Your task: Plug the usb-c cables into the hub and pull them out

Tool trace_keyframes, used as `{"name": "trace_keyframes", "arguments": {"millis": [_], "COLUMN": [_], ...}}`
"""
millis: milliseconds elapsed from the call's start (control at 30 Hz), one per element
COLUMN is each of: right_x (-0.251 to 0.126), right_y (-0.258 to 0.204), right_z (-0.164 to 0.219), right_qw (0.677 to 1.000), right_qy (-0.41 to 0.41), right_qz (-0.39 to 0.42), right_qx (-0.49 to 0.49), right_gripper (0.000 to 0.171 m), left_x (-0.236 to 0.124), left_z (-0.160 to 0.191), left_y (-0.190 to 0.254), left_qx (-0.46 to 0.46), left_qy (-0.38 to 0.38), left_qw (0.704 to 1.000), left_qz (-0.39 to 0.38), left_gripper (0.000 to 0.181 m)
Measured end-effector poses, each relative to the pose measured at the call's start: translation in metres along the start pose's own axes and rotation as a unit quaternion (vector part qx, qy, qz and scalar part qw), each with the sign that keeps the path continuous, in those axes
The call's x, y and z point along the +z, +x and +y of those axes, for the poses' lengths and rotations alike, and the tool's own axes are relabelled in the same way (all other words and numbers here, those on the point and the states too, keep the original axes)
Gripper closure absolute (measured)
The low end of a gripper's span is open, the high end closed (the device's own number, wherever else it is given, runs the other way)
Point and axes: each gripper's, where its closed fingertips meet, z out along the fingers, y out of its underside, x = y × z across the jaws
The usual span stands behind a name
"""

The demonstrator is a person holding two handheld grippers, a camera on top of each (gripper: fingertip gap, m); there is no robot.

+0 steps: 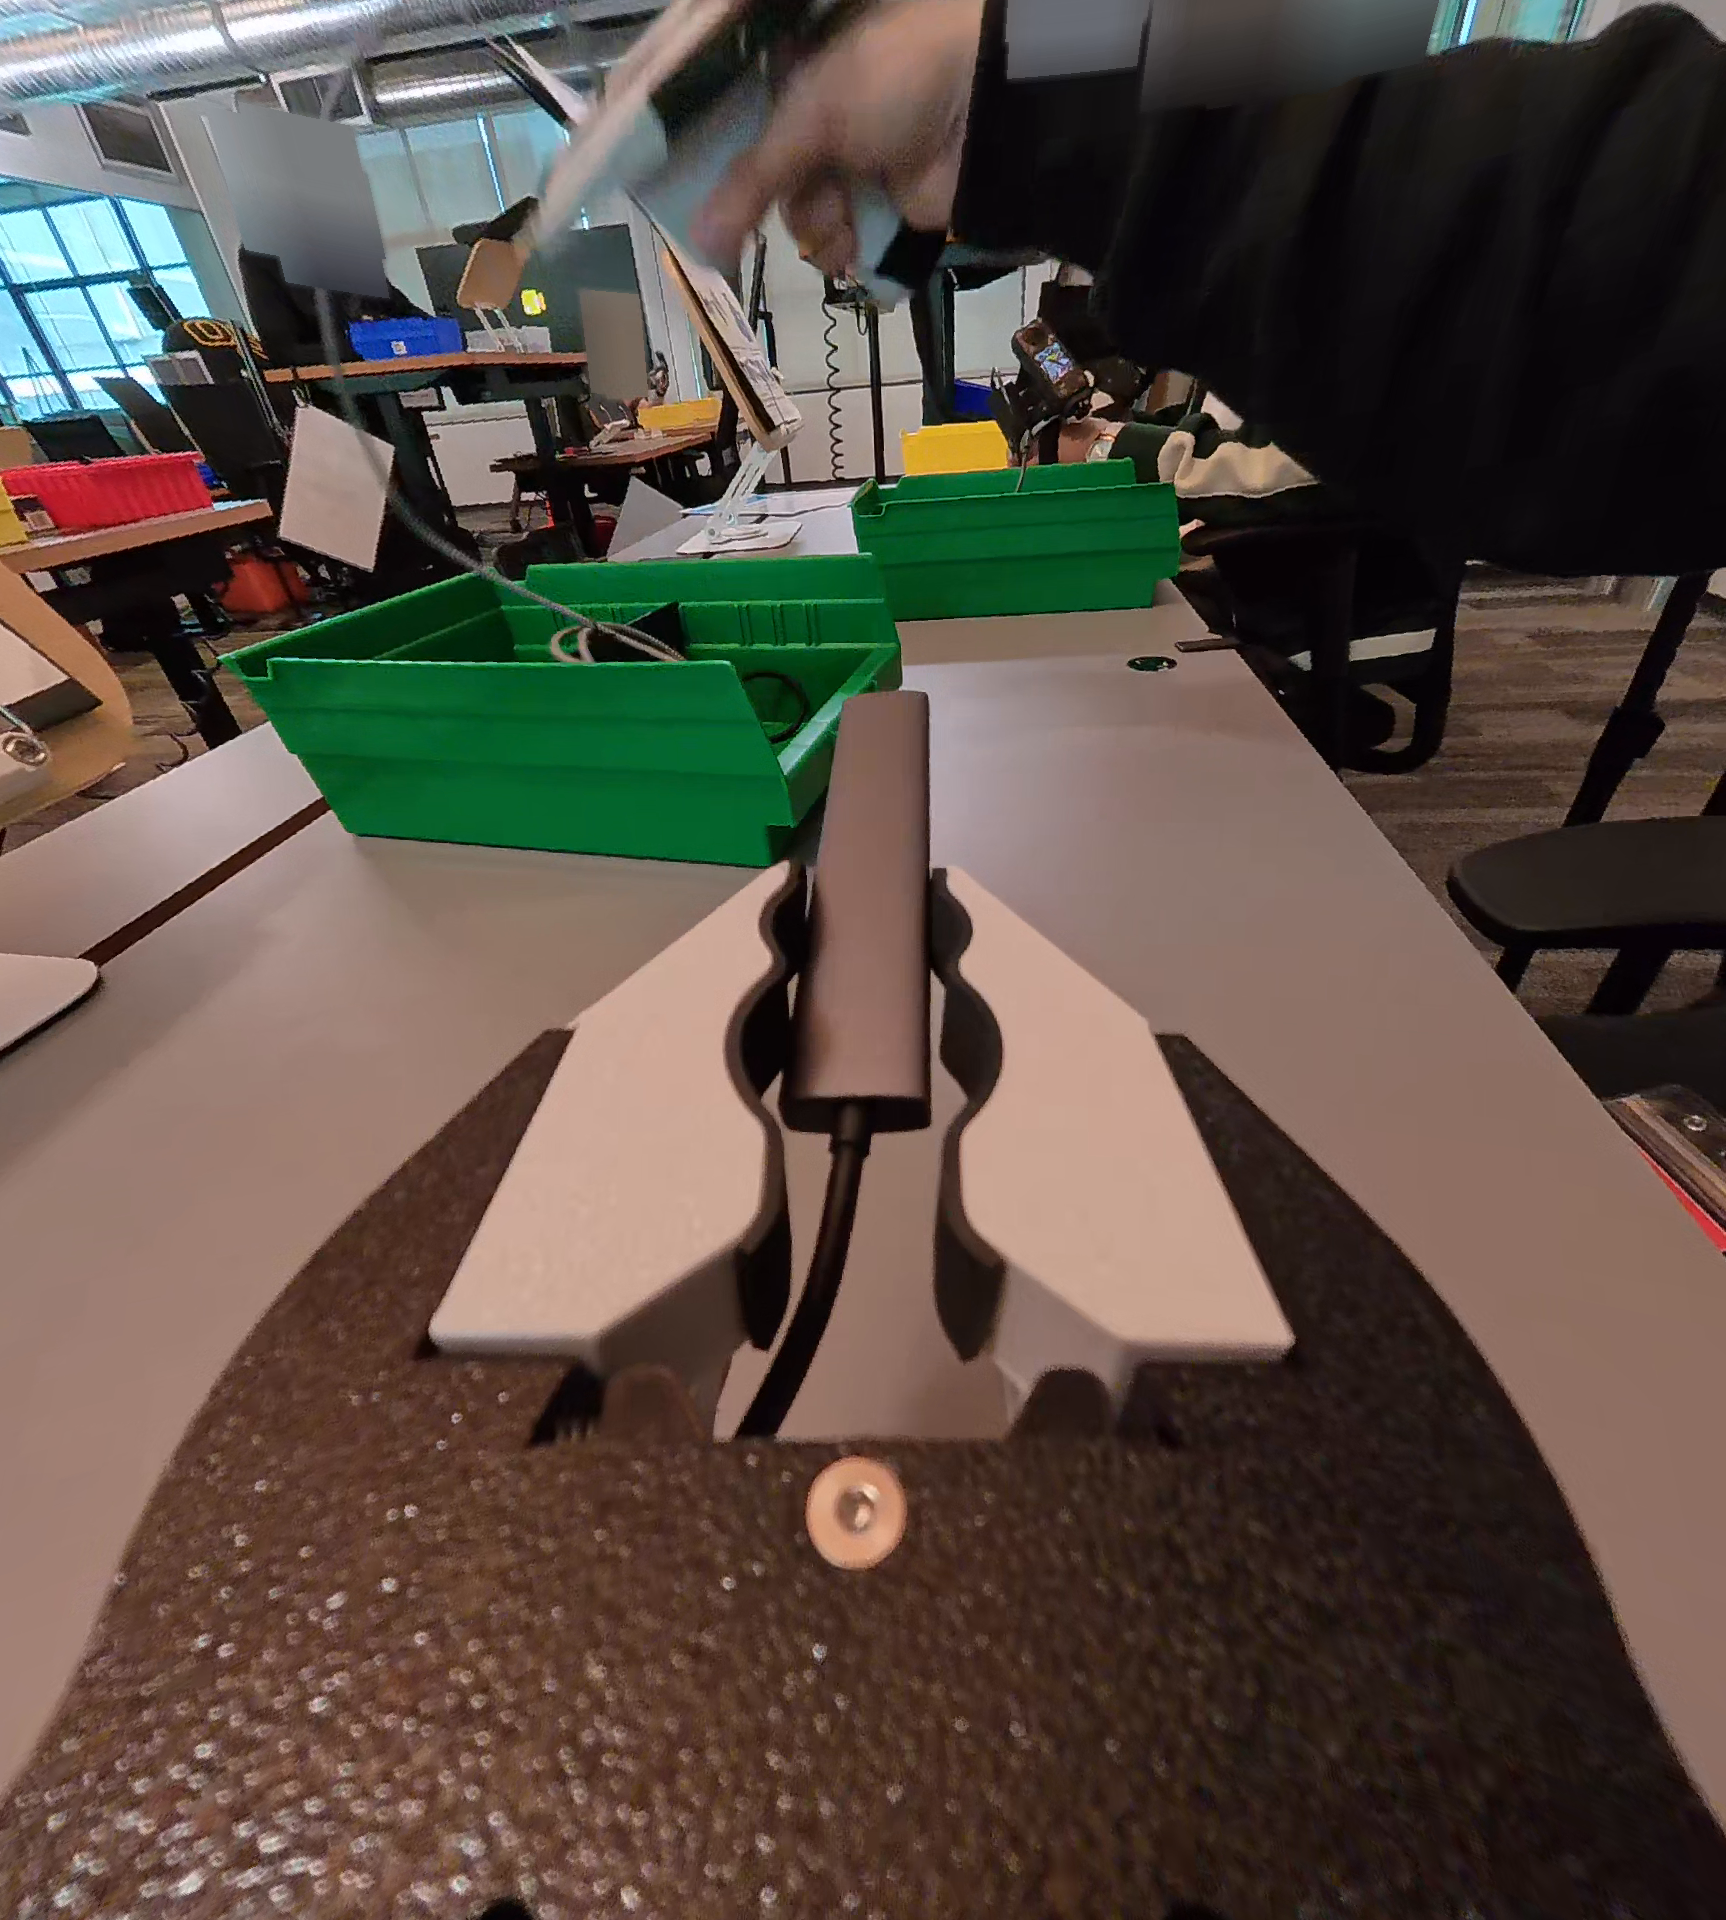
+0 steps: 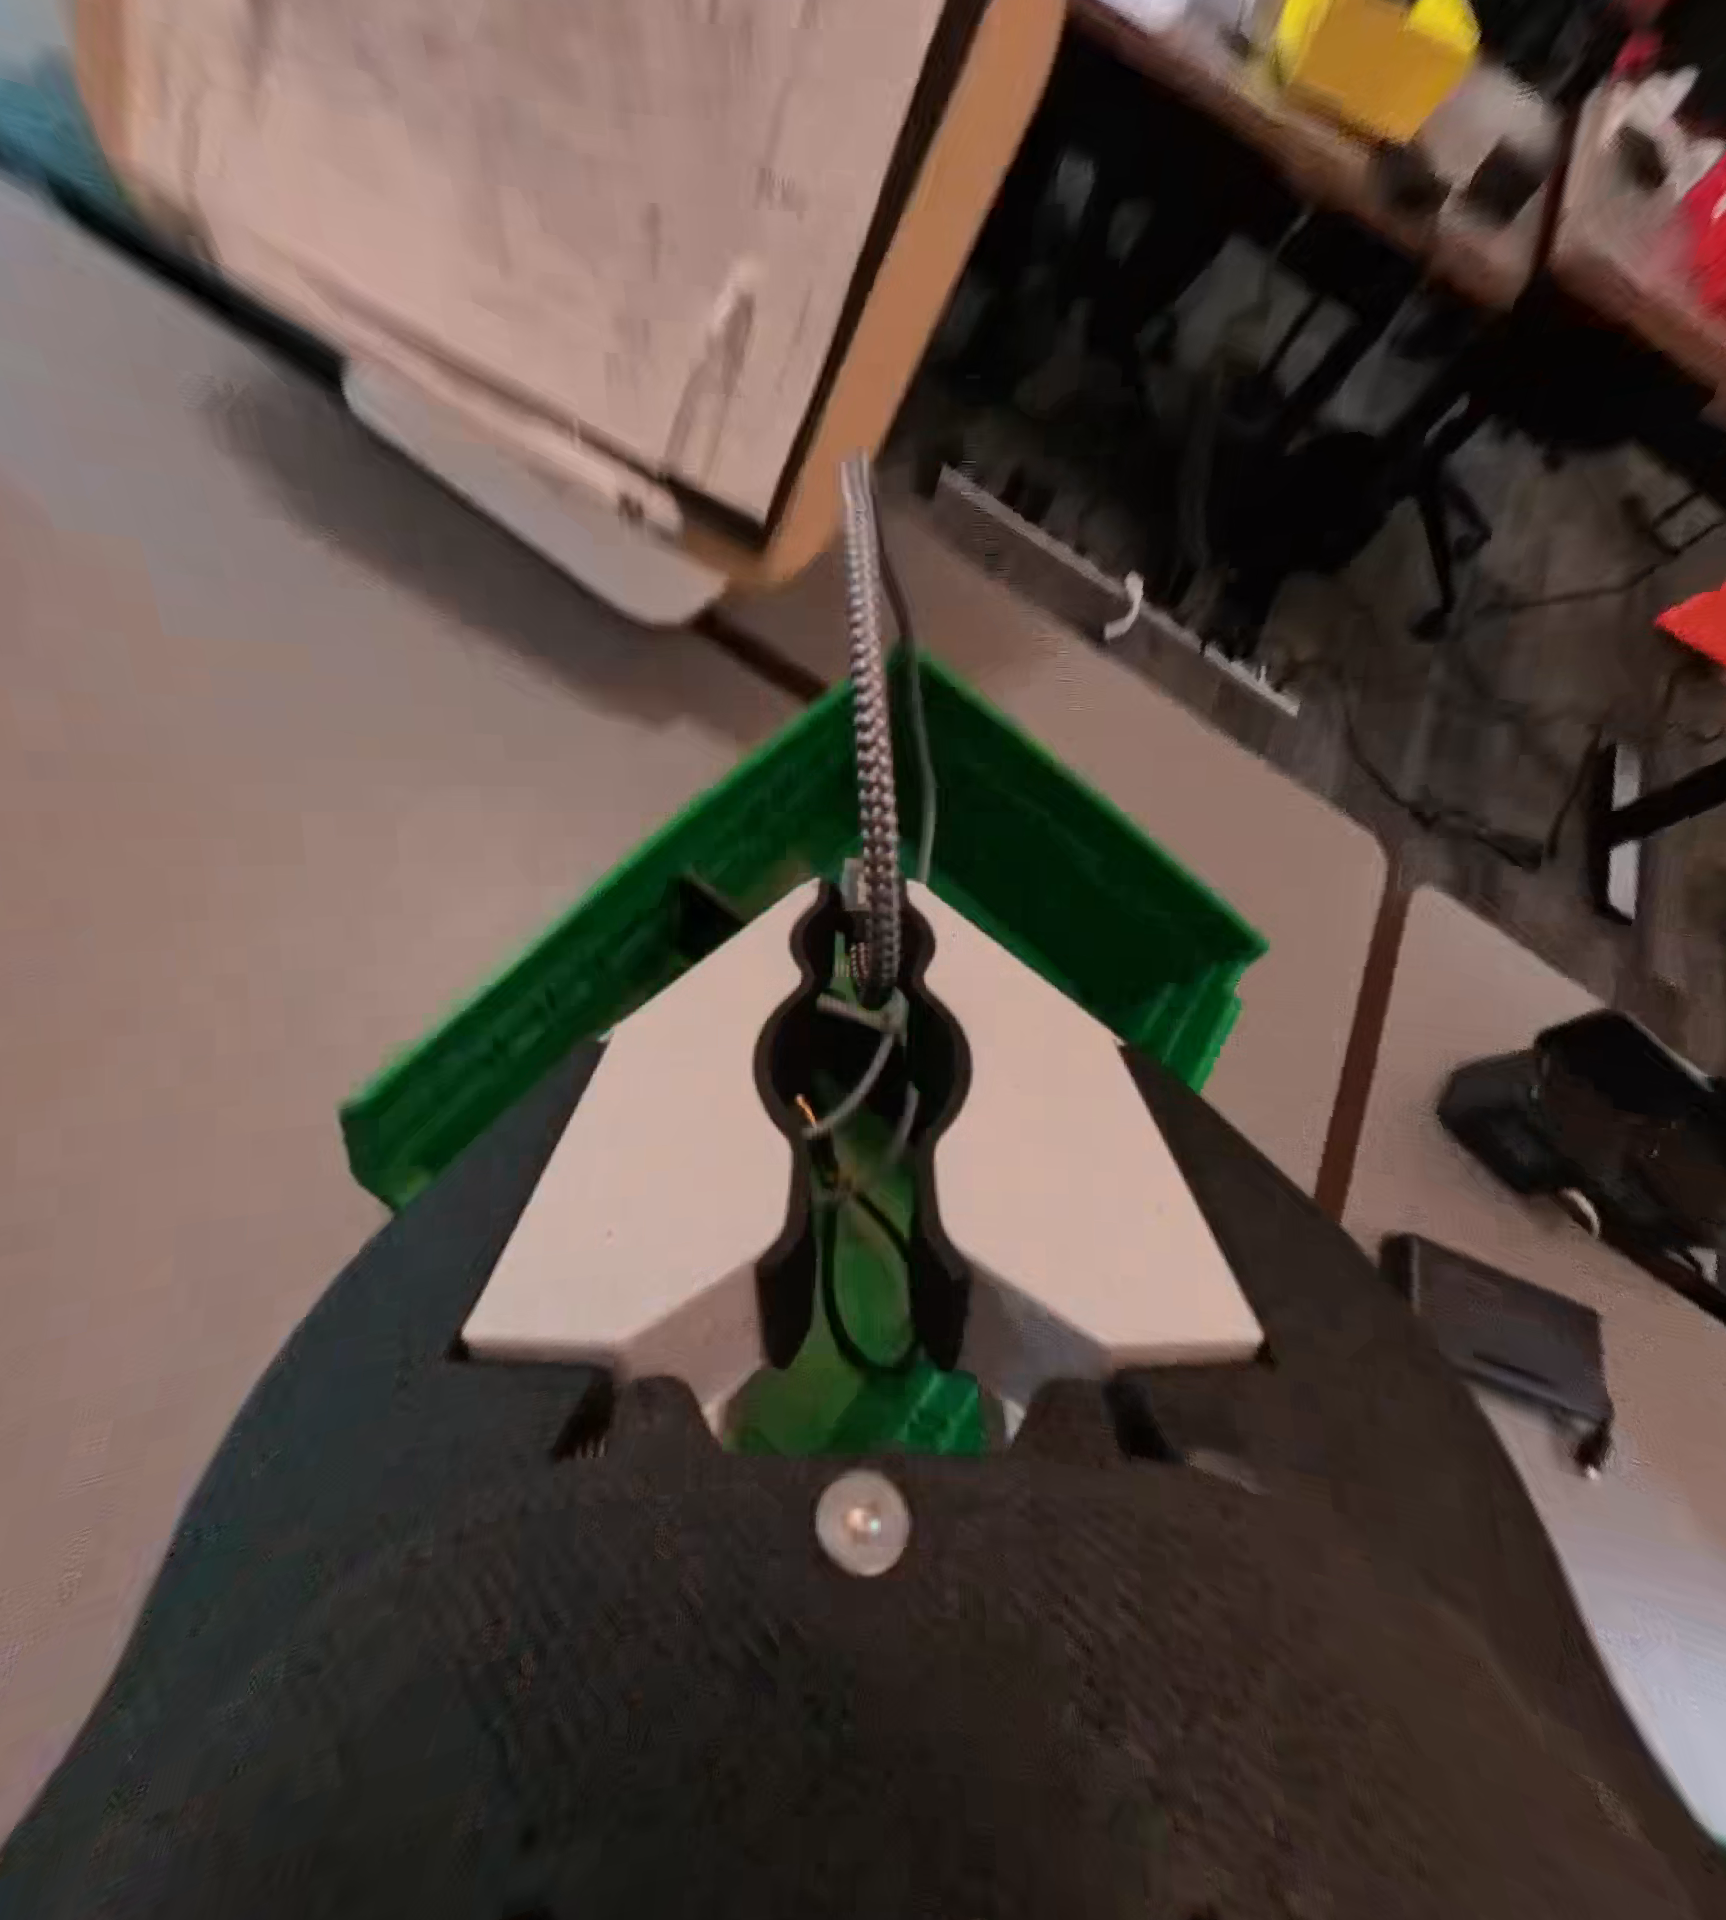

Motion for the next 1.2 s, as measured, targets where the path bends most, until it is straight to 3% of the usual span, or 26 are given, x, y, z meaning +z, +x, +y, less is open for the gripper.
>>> {"name": "trace_keyframes", "arguments": {"millis": [133, 300, 400, 533, 667, 767, 833, 900, 1067, 1200], "right_x": [0.039, 0.05, 0.04, 0.026, 0.018, 0.012, -0.009, -0.031, -0.046, -0.034], "right_y": [-0.011, -0.039, -0.039, -0.025, -0.014, -0.079, -0.145, -0.202, -0.301, -0.335], "right_z": [0.088, 0.161, 0.184, 0.172, 0.134, 0.082, 0.05, 0.031, 0.045, 0.061], "right_qw": [0.976, 0.942, 0.924, 0.94, 0.973, 0.979, 0.937, 0.872, 0.733, 0.717], "right_qy": [-0.192, -0.32, -0.366, -0.331, -0.229, -0.086, -0.012, 0.02, -0.056, -0.104], "right_qz": [0.025, -0.059, -0.08, -0.067, -0.039, -0.175, -0.327, -0.454, -0.612, -0.619], "right_qx": [-0.1, -0.089, -0.08, -0.044, -0.01, 0.065, 0.126, 0.181, 0.291, 0.304], "right_gripper": [0.162, 0.162, 0.133, 0.101, 0.084, 0.078, 0.08, 0.083, 0.087, 0.092], "left_x": [0.002, 0.002, 0.001, 0.002, 0.004, 0.006, 0.007, 0.007, 0.01, 0.012], "left_z": [0.002, 0.003, 0.004, 0.005, 0.007, 0.009, 0.007, 0.002, -0.003, 0.0], "left_y": [0.002, 0.001, 0.001, 0.0, 0.001, 0.005, 0.01, 0.017, 0.028, 0.025], "left_qx": [0.0, -0.003, -0.005, -0.005, -0.005, -0.006, 0.003, 0.023, 0.074, 0.119], "left_qy": [-0.006, -0.006, -0.006, -0.011, -0.015, -0.018, -0.013, 0.002, 0.019, 0.009], "left_qw": [1.0, 1.0, 1.0, 1.0, 1.0, 1.0, 1.0, 0.999, 0.996, 0.992], "left_qz": [0.005, 0.004, 0.003, 0.002, 0.003, 0.015, 0.028, 0.041, 0.053, 0.03], "left_gripper": [0.16, 0.16, 0.16, 0.16, 0.16, 0.16, 0.16, 0.16, 0.16, 0.161]}}
